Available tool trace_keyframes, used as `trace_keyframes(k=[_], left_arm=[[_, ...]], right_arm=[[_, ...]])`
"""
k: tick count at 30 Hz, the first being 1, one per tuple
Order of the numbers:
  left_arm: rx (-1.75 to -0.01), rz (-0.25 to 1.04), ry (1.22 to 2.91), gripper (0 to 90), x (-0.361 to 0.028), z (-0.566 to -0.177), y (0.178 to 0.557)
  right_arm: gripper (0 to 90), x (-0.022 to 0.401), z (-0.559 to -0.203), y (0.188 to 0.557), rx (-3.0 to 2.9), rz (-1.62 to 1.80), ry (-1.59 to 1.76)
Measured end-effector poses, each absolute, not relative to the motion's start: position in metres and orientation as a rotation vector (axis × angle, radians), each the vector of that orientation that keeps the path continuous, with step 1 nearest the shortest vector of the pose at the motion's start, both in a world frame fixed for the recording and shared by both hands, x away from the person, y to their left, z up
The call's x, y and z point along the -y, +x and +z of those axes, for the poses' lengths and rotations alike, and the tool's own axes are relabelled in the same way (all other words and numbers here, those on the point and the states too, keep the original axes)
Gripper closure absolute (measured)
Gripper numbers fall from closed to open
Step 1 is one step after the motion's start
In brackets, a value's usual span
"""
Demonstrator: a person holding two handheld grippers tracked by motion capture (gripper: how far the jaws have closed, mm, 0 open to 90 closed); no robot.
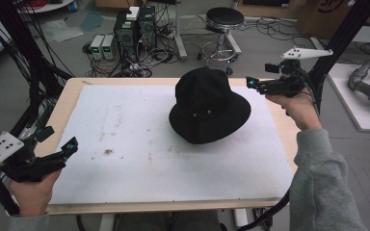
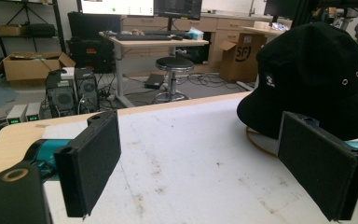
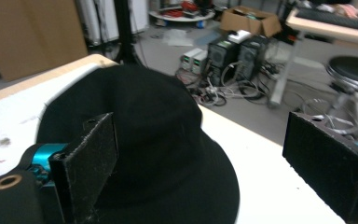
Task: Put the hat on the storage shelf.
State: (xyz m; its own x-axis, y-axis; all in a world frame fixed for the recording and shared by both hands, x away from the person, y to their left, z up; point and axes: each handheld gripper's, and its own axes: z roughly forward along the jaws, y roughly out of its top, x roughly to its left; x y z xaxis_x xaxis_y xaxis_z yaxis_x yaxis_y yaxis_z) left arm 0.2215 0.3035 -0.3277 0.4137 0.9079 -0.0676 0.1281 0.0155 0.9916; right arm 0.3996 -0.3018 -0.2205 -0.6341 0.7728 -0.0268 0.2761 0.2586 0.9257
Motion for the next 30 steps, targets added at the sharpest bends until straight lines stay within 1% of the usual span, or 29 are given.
trace_keyframes(k=[5, 19, 30], left_arm=[[-0.986, 0.794, 1.439, 14.1, -0.301, -0.328, 0.227], [-0.988, 0.782, 1.436, 14.1, -0.297, -0.329, 0.235], [-0.990, 0.775, 1.422, 14.1, -0.296, -0.327, 0.236]], right_arm=[[10.2, 0.311, -0.237, 0.386, -2.006, 1.330, 0.979], [10.2, 0.329, -0.270, 0.355, -1.836, 1.286, 1.101], [10.2, 0.344, -0.304, 0.318, -1.687, 1.319, 1.187]])
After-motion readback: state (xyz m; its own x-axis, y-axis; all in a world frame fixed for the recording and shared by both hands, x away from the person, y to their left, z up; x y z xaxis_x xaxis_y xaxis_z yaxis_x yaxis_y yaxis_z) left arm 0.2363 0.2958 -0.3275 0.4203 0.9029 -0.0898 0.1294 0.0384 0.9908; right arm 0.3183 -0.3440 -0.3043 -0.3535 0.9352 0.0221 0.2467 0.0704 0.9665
